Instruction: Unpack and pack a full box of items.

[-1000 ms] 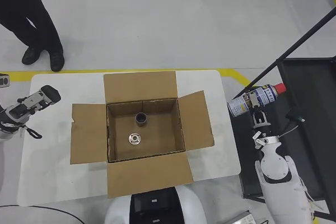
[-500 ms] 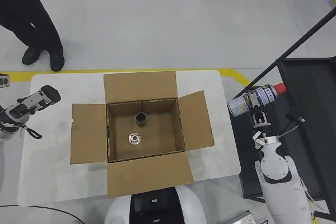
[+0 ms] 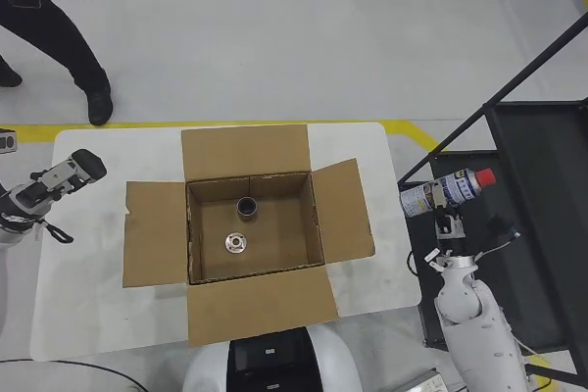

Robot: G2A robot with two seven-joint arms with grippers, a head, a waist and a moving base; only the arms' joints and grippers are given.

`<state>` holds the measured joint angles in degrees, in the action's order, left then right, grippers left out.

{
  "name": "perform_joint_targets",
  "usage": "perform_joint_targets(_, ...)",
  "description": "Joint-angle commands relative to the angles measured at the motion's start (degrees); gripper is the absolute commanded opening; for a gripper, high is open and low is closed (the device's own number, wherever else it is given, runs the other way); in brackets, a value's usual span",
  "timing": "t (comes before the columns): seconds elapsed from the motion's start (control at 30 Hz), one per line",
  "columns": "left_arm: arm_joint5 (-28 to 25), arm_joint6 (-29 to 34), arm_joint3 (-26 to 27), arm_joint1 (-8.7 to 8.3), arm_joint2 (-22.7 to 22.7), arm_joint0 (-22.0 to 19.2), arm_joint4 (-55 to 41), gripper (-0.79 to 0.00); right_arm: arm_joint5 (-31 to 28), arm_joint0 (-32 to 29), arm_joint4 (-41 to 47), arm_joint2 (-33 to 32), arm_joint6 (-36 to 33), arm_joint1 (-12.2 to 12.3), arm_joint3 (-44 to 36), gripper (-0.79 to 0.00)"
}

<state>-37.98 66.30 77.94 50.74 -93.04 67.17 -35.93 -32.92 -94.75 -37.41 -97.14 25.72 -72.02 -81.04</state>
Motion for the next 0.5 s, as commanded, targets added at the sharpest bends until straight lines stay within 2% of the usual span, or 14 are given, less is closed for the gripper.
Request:
perform_joint_targets(0.0,0.0,0.0,0.0,0.0,0.0,0.0,0.0,0.0,-0.18,0.79,-5.68,0.44,3.49,-0.03,2.73,-0.785)
perform_joint_targets(0.27,0.0,0.0,0.0,0.0,0.0,0.0,0.0,0.0,0.34,5.48,-17.96,2.09,11.53,0.01,13.82,-0.785)
perform_joint_targets(0.47,0.0,0.0,0.0,0.0,0.0,0.0,0.0,0.0,0.12,5.71,-18.82,2.19,12.09,0.04,14.66,-0.785)
